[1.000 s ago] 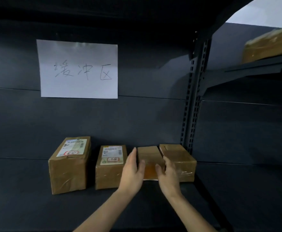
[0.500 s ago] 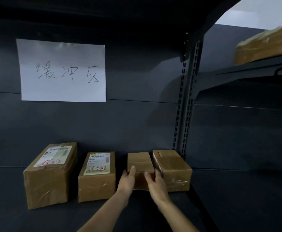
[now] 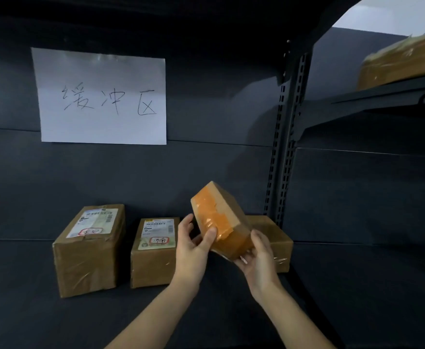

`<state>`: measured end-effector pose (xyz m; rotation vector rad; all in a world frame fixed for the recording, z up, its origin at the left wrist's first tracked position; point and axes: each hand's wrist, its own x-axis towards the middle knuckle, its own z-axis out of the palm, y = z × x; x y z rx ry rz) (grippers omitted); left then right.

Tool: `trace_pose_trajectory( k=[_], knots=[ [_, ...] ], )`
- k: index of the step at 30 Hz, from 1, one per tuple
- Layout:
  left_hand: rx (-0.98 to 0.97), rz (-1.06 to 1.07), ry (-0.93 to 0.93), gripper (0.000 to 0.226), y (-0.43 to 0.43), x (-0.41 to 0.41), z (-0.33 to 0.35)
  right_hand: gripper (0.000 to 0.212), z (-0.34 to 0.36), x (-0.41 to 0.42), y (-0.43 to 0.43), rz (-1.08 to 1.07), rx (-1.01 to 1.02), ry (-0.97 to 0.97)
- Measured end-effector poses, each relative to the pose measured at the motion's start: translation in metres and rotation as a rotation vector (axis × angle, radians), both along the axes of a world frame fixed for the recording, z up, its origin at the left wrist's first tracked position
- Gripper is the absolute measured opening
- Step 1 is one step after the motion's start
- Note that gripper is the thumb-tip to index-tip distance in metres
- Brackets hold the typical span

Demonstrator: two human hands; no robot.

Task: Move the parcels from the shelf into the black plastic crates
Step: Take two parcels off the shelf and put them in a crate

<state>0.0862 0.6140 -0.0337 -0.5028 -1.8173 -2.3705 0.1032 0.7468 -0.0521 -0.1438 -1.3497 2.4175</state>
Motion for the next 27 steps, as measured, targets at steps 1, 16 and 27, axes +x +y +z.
trace_pose_trajectory(
  k=[1,16,27],
  knots=[
    [0.042,-0.031,-0.075,0.077,-0.004,-0.001,0.004,0.020,0.002,0.000,-0.003,0.027,-0.035,0.022],
    [-0.102,-0.021,-0.078,0.093,-0.086,-0.017,0.038,0.040,0.030,-0.010,-0.076,-0.019,0.494,0.051],
    [-0.439,0.369,0.054,0.068,-0.100,-0.013,0.023,0.080,0.036,-0.009,-0.097,0.117,0.635,0.112]
  ],
)
